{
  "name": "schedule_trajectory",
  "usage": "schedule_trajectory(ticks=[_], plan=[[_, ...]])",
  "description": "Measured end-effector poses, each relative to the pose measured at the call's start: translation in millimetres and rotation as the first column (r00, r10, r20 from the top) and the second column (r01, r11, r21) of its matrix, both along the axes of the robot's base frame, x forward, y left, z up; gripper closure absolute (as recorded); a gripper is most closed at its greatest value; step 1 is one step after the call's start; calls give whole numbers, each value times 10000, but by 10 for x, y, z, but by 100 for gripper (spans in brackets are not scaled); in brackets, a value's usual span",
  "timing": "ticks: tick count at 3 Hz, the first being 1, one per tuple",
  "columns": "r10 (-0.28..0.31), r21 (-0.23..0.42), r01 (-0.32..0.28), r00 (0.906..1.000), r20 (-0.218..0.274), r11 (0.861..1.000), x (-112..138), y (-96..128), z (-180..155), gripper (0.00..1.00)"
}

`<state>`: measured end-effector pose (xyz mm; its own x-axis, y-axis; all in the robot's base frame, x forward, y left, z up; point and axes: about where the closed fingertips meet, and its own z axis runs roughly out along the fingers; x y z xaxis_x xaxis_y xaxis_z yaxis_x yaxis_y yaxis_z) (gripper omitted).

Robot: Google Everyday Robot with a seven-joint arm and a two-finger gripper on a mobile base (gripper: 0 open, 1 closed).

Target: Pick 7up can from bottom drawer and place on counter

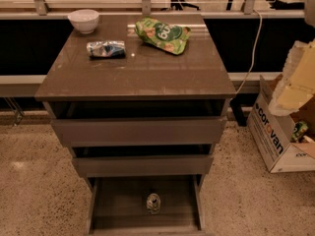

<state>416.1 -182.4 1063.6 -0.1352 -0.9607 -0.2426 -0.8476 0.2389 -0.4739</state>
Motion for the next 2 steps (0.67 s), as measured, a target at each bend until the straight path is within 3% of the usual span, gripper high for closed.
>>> schedule_trajectory(ticks=[1, 2], plan=[[1, 0, -1, 10000, 2, 10000, 0, 0, 1, 0], [261, 769, -278, 9994, 225, 9966, 2, 101, -209, 0]])
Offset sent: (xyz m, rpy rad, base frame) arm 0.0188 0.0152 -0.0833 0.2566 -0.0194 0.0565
